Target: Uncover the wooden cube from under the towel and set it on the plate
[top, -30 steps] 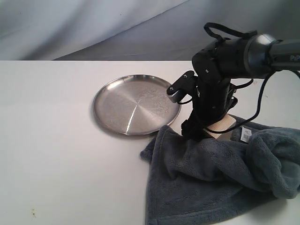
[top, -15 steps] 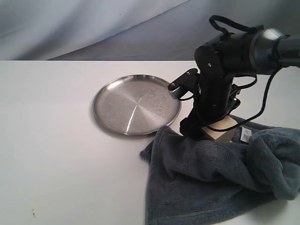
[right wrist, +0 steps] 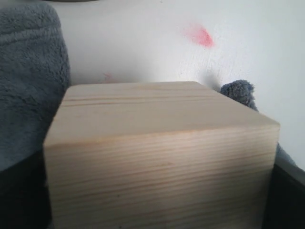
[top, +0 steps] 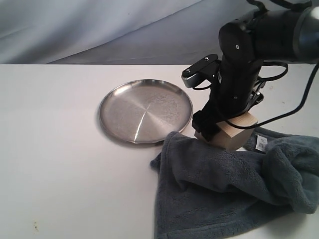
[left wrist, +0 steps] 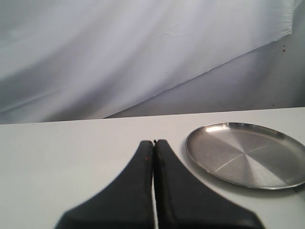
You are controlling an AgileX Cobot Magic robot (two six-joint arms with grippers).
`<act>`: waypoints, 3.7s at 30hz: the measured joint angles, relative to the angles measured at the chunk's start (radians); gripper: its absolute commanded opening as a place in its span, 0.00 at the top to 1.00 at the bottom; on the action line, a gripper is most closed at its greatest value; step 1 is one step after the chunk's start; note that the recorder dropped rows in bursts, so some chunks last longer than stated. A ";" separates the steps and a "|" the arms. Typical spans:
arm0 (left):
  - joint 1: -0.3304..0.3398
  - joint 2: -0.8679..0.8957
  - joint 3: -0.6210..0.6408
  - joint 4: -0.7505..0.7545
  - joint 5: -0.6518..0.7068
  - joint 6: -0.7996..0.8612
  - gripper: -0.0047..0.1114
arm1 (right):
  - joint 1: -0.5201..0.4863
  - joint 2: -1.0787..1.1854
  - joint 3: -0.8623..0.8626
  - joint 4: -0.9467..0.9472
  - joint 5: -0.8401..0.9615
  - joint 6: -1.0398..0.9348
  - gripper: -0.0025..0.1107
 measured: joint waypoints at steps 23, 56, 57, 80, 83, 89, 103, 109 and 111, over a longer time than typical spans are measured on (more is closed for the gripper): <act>0.000 0.000 0.000 0.000 0.000 0.000 0.96 | 0.000 -0.166 0.000 0.006 0.061 0.287 0.98; 0.000 0.000 0.000 0.000 0.000 0.000 0.96 | 0.000 -0.016 -0.128 0.369 -0.265 0.274 0.98; 0.000 0.000 0.000 0.000 0.000 0.000 0.96 | 0.000 0.003 -0.145 0.373 -0.265 0.274 0.98; 0.000 0.000 0.000 0.000 0.000 0.000 0.96 | 0.000 0.336 -0.496 0.406 -0.214 0.263 0.98; 0.000 0.000 0.000 0.000 0.000 0.000 0.96 | 0.000 0.376 -0.559 0.380 -0.179 0.282 0.98; 0.000 0.000 0.000 0.000 0.000 0.000 0.96 | 0.026 0.441 -0.693 0.215 -0.080 0.368 0.98; 0.000 0.000 0.000 0.000 0.000 0.000 0.96 | 0.081 0.626 -0.990 0.079 0.166 0.450 0.98; 0.000 0.000 0.000 0.000 0.000 0.000 0.96 | 0.088 0.675 -1.076 0.084 0.205 0.448 0.98; 0.000 0.000 0.000 0.000 0.000 0.000 0.96 | 0.090 0.681 -1.089 0.105 0.205 0.431 0.98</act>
